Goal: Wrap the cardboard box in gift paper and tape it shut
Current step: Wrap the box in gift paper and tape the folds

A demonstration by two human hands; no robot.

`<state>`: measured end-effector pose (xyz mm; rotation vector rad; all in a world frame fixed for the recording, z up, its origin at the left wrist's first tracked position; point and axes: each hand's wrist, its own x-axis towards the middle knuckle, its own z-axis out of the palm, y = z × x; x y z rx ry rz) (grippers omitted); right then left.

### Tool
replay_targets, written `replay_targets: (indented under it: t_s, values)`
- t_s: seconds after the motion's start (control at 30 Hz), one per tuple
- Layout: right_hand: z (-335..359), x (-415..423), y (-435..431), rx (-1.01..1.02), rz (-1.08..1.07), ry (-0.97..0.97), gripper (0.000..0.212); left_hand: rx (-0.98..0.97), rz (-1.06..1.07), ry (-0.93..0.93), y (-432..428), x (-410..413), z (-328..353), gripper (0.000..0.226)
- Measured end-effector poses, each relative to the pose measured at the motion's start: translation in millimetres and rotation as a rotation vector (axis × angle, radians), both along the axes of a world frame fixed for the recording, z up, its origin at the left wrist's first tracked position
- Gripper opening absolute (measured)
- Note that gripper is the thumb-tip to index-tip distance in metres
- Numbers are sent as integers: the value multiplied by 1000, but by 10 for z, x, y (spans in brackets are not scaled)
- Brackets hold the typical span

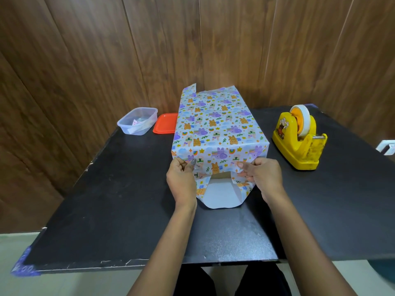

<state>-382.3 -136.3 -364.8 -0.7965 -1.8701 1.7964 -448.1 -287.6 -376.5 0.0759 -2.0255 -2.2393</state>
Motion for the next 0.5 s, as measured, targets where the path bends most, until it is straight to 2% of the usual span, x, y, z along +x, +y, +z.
replay_targets:
  t_s: [0.13,0.2,0.4,0.5]
  values:
    - [-18,-14,-10,29,-31,-16,37,139,-46,-72,-17,36,0,18]
    - [-25,-22,-8,43,-38,-21,34,131,-51,-81,-22,37,-11,20]
    - [-21,-64,-25,76,-43,-63,23,-386,146,82,27,50,49,19]
    - [-24,-96,-18,96,-46,-98,24,-784,392,371,-48,12,10,56]
